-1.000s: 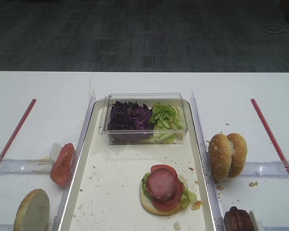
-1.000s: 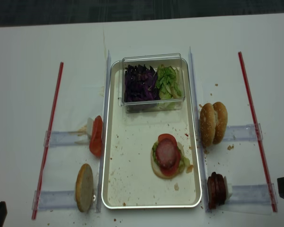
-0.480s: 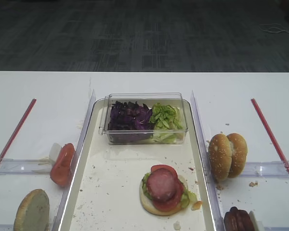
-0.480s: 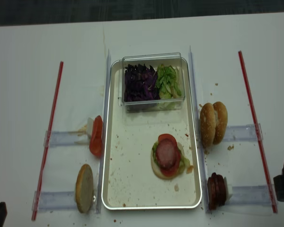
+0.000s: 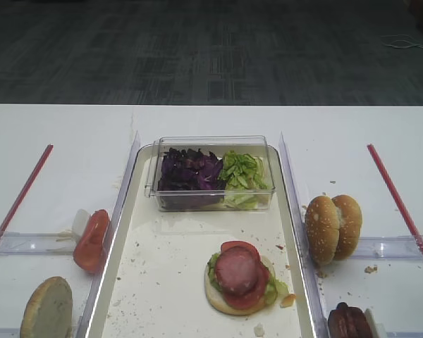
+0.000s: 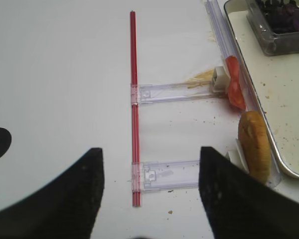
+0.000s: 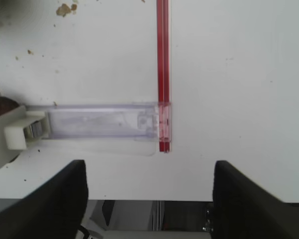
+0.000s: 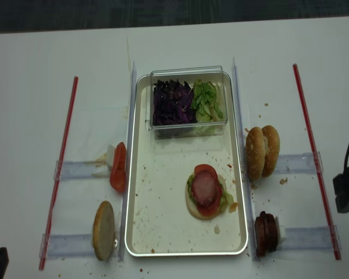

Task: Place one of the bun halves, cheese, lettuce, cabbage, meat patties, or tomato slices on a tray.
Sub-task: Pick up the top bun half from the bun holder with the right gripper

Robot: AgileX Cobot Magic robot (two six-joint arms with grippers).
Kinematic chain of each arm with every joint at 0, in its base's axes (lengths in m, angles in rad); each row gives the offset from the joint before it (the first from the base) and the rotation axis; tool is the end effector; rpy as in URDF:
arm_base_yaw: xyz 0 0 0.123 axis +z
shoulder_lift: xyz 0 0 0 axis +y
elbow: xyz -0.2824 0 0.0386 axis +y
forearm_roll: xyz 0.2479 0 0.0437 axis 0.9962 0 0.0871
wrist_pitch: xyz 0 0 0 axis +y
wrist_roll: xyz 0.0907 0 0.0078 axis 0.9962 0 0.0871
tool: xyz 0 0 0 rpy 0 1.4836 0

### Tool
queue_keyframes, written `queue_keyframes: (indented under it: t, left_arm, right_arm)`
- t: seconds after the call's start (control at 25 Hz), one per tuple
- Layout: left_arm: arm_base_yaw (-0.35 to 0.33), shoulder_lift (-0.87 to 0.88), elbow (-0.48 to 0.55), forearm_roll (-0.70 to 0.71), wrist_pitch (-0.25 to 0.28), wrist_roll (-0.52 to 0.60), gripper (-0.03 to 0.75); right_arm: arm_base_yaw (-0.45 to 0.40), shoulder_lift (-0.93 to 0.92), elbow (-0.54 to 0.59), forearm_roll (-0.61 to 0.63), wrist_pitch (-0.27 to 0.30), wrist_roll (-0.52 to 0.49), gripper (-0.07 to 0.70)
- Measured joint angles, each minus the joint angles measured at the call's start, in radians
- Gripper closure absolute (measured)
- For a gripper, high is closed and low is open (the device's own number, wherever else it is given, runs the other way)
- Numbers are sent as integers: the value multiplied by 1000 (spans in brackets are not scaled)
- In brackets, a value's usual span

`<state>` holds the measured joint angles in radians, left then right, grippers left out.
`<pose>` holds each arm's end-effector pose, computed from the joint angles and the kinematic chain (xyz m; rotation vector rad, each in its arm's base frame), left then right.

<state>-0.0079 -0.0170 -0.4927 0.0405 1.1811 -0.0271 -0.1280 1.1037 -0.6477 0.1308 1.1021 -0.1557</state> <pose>-0.0121 0.0035 0.2656 -0.0258 2.1542 0.0290 0.1584 -0.0097 0.2327 0.0387 3.0216 0.1578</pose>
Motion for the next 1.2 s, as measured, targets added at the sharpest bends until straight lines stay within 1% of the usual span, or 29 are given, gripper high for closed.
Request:
queue_keyframes:
  t: [0.2, 0.44, 0.64, 0.72, 0.84, 1.0, 1.08, 1.2]
  left_arm:
    - [0, 0, 0, 0, 0, 0, 295]
    - [0, 0, 0, 0, 0, 0, 295]
    - [0, 0, 0, 0, 0, 0, 296]
    - [0, 0, 0, 0, 0, 0, 296]
    - [0, 0, 0, 0, 0, 0, 295]
    - [0, 0, 0, 0, 0, 0, 295]
    - [0, 0, 0, 0, 0, 0, 295]
    - [0, 0, 0, 0, 0, 0, 295]
  right_arm:
    - [0, 156, -118, 0, -7, 0, 73]
    - [0, 329, -297, 2, -17, 0, 73]
    - [0, 454, -435, 8, -17, 0, 73]
    - [0, 493, -478, 10, -8, 0, 73]
    - [0, 525, -505, 13, 2, 0, 73]
    - [8, 527, -509, 16, 9, 0, 73]
    - [43, 527, -511, 11, 10, 4, 73]
    - [132, 527, -511, 11, 3, 32, 73]
